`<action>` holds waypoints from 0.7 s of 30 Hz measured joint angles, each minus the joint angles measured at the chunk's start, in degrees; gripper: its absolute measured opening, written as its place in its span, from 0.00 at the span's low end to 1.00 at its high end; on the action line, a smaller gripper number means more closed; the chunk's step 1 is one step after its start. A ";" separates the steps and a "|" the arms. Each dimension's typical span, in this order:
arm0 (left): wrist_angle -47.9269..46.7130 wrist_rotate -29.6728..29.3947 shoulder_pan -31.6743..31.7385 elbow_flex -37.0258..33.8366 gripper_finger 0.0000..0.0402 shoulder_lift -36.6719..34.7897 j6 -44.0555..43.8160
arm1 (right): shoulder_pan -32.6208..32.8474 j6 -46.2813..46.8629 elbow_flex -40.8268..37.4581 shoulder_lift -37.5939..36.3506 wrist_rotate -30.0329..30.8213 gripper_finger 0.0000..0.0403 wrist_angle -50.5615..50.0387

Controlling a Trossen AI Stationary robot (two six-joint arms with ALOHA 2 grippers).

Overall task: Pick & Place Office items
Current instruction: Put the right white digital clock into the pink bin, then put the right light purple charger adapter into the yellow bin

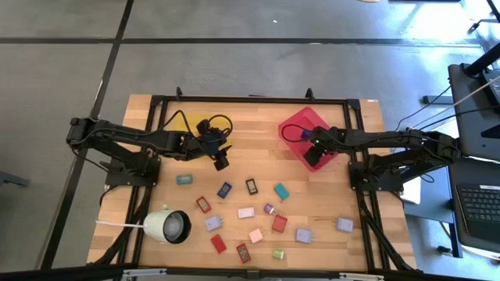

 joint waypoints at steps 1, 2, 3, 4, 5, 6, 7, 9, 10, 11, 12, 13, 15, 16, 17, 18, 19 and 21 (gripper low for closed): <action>0.00 -0.01 0.00 0.00 0.52 0.00 0.00 | 0.00 0.00 0.00 0.00 0.00 0.47 0.05; 0.00 0.00 0.00 0.00 0.52 0.00 0.00 | 0.00 0.00 0.00 0.00 0.00 0.48 0.01; 0.00 0.00 0.00 0.00 0.52 0.00 0.00 | 0.00 0.00 0.00 0.00 0.02 0.50 0.01; 0.00 0.00 0.00 0.00 0.52 0.00 0.00 | 0.00 0.00 0.00 0.00 0.01 0.52 0.01; 0.00 0.00 0.00 0.00 0.52 0.00 0.00 | 0.00 -0.01 0.00 0.00 0.04 0.53 0.01; 0.00 0.00 0.00 0.00 0.52 0.00 0.00 | 0.00 0.00 0.00 0.00 0.07 0.55 0.03; 0.00 0.00 0.00 0.00 0.52 0.00 0.00 | 0.00 0.00 0.00 0.00 0.07 0.57 0.03; 0.00 -0.02 0.00 0.00 0.52 0.00 0.00 | 0.00 -0.02 0.00 0.00 0.07 0.60 0.01; 0.00 -0.01 0.00 0.00 0.52 0.00 0.00 | 0.00 -0.02 0.00 0.00 0.07 0.62 0.02; 0.00 -0.01 0.00 0.00 0.52 0.00 0.00 | 0.00 0.00 0.03 0.00 0.07 0.63 -0.01; 0.00 0.00 0.00 0.00 0.52 0.00 0.00 | 0.00 0.00 0.17 0.00 0.09 0.65 -0.09; 0.00 -0.01 0.00 0.01 0.52 0.00 0.00 | 0.00 0.00 0.53 0.00 0.11 0.66 -0.24; 0.00 0.00 0.00 0.02 0.52 0.00 0.00 | 0.00 -0.04 2.02 -0.02 0.09 0.68 -1.33; 0.00 0.00 0.00 0.00 0.52 0.00 0.00 | 0.00 -0.08 3.10 -0.04 0.11 0.68 -2.69; 0.00 0.00 0.00 0.02 0.52 0.00 -0.02 | 0.00 -0.29 4.46 -0.04 0.12 0.68 -4.43; 0.00 0.00 0.00 0.02 0.52 0.00 -0.04 | 0.00 -0.69 5.94 -0.04 0.19 0.68 -6.27; 0.00 0.00 0.00 0.02 0.52 0.00 -0.05 | 0.00 -1.39 7.55 -0.07 0.24 0.69 -8.28; 0.00 -0.01 0.00 0.02 0.52 0.00 -0.10 | 0.09 -2.14 10.81 -0.09 0.24 0.69 -12.53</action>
